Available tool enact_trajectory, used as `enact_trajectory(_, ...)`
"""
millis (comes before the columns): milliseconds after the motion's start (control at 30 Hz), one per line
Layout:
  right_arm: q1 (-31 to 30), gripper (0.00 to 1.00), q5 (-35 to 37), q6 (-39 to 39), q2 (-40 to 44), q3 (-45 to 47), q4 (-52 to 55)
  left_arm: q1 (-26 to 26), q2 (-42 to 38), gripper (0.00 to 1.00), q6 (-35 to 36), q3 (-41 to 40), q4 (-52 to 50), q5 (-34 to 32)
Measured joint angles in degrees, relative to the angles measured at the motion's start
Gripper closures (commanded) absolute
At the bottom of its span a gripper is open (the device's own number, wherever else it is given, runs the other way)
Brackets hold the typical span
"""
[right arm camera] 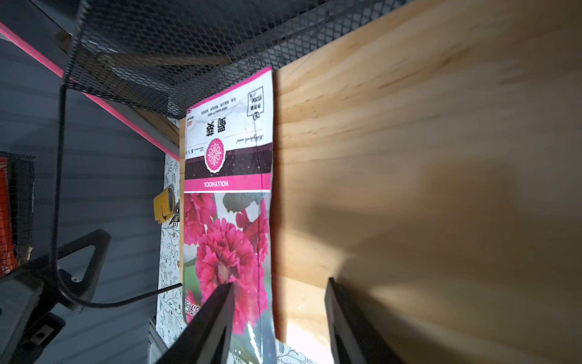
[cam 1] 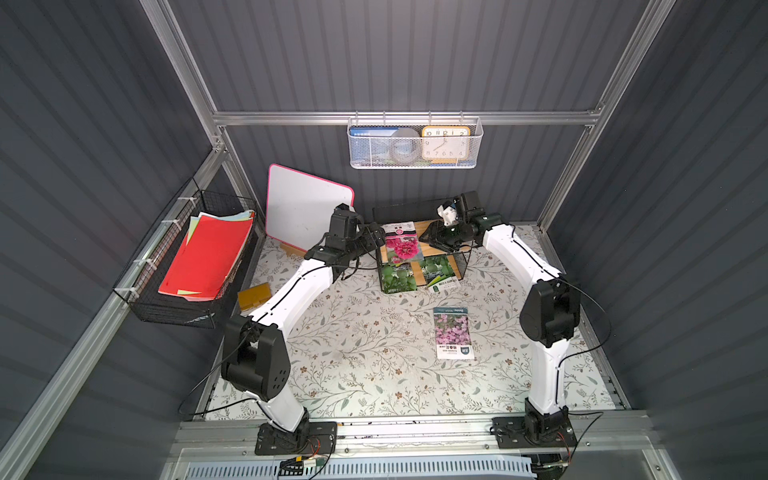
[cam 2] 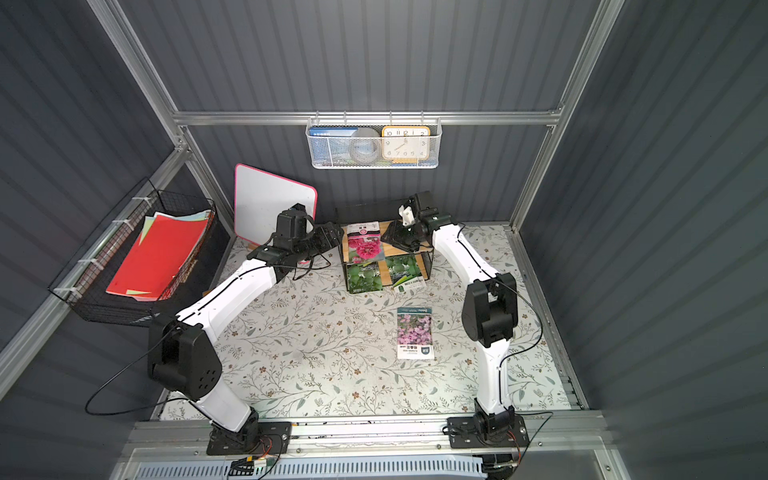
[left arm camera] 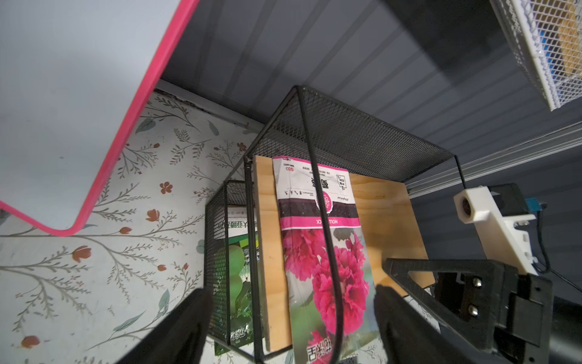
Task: Take the seed bag off the shelf
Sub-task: Pick up the seed packet from the shelf.
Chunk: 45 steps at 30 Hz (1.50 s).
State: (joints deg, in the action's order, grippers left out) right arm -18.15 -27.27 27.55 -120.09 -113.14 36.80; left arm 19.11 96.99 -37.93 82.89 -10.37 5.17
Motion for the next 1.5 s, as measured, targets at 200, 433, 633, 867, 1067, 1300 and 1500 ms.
enact_trajectory(200,-0.76,0.47,-0.81,0.48,-1.25,-1.18,-1.14,-0.85,1.88,0.14,-0.39,-0.13,3.15,2.08)
enact_trajectory(433,-1.38,0.47,-1.31,0.96,-2.84,-3.02,-1.64,-1.81,4.66,0.15,-1.29,-0.2,7.04,4.9)
enact_trajectory(633,-1.55,0.48,-1.62,1.31,-3.87,-4.13,-2.12,-1.86,7.17,0.15,-2.14,-0.66,8.72,6.6)
enact_trajectory(867,-1.55,0.54,-1.75,1.9,-4.35,-4.28,-2.69,-1.86,7.65,0.15,-2.56,-0.87,10.27,7.39)
enact_trajectory(1067,-1.57,0.55,-2.71,2.56,-5.25,-4.92,-3.89,-1.86,7.98,0.15,-2.67,-0.87,12.9,9.25)
enact_trajectory(1300,-1.57,0.58,-2.97,3.08,-5.86,-5.46,-4.24,-1.97,9.7,0.15,-3.34,-0.87,14.71,11.41)
enact_trajectory(1500,-1.57,0.6,-3.15,3.37,-6.14,-5.68,-4.28,-2.08,9.73,0.15,-3.39,-0.87,15.37,12.04)
